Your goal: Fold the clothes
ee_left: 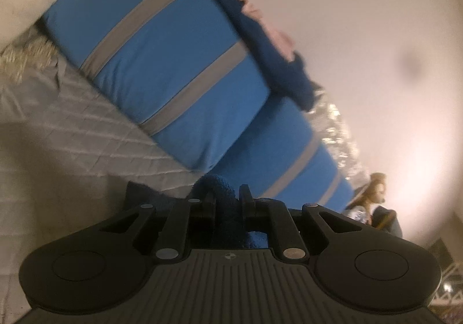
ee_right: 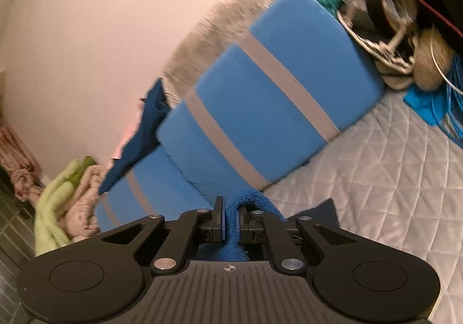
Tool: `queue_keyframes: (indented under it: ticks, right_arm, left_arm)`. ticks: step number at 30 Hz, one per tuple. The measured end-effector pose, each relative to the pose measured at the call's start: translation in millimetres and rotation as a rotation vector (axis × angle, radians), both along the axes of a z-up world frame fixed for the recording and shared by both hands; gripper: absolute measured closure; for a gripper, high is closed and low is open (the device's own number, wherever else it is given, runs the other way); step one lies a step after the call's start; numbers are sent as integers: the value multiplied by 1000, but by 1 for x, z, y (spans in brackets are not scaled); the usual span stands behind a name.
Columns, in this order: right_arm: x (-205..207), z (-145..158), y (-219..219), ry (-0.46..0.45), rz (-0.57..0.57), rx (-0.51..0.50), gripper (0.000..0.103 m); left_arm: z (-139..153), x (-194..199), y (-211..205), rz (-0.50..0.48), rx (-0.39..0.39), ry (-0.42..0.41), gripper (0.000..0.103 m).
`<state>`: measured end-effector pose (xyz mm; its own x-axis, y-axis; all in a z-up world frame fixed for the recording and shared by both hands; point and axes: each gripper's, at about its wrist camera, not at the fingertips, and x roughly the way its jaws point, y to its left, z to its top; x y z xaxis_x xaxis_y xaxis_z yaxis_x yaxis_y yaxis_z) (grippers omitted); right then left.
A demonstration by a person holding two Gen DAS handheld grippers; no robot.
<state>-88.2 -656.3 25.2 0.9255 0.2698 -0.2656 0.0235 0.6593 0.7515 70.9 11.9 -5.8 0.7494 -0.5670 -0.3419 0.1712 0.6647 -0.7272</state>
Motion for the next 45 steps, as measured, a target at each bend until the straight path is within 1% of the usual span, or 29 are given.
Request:
queue_keyframes:
  ticks: [4,10,14,18,20,21,22,23,24,25,26,27,28,30,31,32,34,38,40,41,44,45]
  right_arm:
    - [28,-25,-3,59,-15,-3,94]
    - [71,-56,-11,154,-33,-7,94]
    - [100,-72,-14,227,-49,-3,94]
    - [121,-81,-13,273,-52,-7,93]
    - [129,-83,-14,285,-58,-9,87]
    - [130,-81,-14,275,-72,-7,72]
    - [127,-77,-15,242,-100,-16,40]
    - [120,-68,-14,179,-142,-38,23]
    - [114,-59,-14,116,-185,-61,0]
    - [108,-51,-13,71,-205,-86,0]
    - [105,-44,-10,47,-199,-112,0]
    - [101,-37,-7,23,-193,-139,0]
    - [98,-31,-4,13,-182,-174,0]
    - [96,-27,14,40,-147,-282,0]
    - [96,-27,25,55,-129,-340,0]
    - [96,-26,35,71,-111,-399,0]
    - [95,-25,56,104,-72,-509,0]
    - [100,-35,103,169,29,-690,0]
    - [107,-48,122,191,66,-773,0]
    - [111,-56,130,202,82,-813,0]
    - [126,-88,140,271,89,-895,0]
    - [130,-98,138,299,88,-889,0]
  left_arm:
    - [-18,25,-4,12,5,63,88]
    - [-39,63,-15,13,68,149,88]
    - [-56,86,-18,24,72,218,87]
    - [-72,107,-21,61,54,301,87]
    - [-81,116,-19,87,4,357,85]
    - [-85,119,-17,101,-51,388,82]
    - [-88,121,-13,112,-115,408,72]
    - [-90,121,-9,125,-192,416,56]
    - [-88,120,-7,137,-249,407,48]
    - [-82,117,-5,153,-273,372,34]
    - [-70,111,-5,176,-259,309,28]
    - [-56,105,-8,197,-195,255,22]
    - [-43,99,-12,216,-120,205,18]
    - [-20,87,-28,234,98,124,16]
    - [-13,80,-38,229,190,88,16]
    - [-9,73,-48,216,271,61,16]
    - [-11,62,-67,180,399,46,16]
    - [-33,51,-107,101,636,46,16]
    - [-48,49,-121,68,746,30,16]
    - [-58,49,-129,48,815,13,16]
    - [-94,54,-138,9,932,10,14]
    - [-106,54,-137,4,944,-2,13]
